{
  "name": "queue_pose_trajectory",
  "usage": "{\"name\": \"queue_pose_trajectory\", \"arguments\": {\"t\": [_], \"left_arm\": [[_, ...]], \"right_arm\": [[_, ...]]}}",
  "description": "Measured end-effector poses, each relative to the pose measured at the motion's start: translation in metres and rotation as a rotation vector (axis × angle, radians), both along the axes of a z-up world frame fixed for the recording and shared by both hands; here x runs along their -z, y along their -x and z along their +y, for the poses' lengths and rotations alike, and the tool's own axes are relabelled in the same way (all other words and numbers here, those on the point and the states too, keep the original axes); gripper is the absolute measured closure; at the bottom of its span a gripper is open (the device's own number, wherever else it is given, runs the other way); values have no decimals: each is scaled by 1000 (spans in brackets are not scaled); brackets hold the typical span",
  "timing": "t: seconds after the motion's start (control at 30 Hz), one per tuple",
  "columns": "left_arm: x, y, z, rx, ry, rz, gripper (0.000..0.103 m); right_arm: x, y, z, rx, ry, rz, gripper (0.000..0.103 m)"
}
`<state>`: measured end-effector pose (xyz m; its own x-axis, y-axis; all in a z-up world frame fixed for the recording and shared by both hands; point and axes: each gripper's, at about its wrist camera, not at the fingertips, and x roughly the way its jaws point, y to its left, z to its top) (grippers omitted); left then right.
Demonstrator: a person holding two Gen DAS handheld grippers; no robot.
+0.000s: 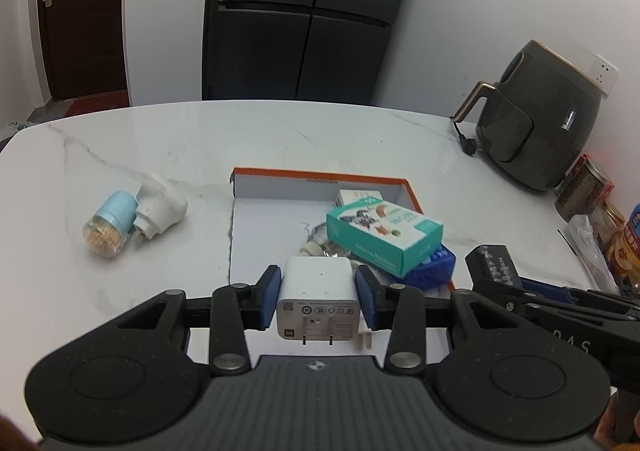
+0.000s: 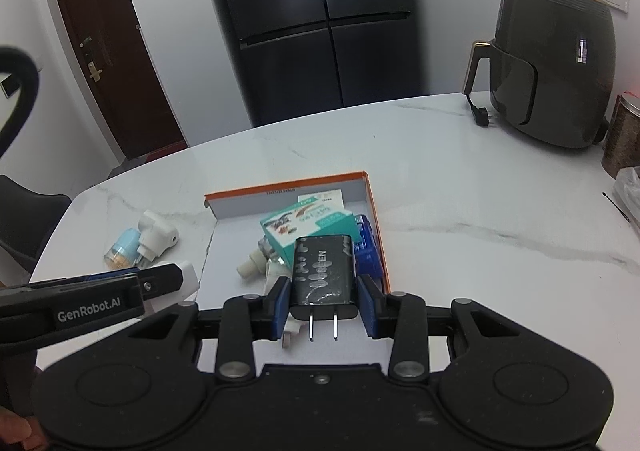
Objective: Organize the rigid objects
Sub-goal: 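Lower the white charger into the tray and open the left gripper while the right releases the black charger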
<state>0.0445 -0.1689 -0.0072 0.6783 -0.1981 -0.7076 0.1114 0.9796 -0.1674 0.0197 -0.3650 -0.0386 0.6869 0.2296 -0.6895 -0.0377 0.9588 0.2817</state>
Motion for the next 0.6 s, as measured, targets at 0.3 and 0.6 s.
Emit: {"name": "queue_pose_trajectory", "arguments": {"t": [0.3,0.6], "left_arm": [[2,-36,7,-1,-9,2,62],[3,-65,11,10,-21,1,62]], "right_arm": [[-1,-37,1,9,9,-8,58],[0,-71,5,16,12,-8,59]]}}
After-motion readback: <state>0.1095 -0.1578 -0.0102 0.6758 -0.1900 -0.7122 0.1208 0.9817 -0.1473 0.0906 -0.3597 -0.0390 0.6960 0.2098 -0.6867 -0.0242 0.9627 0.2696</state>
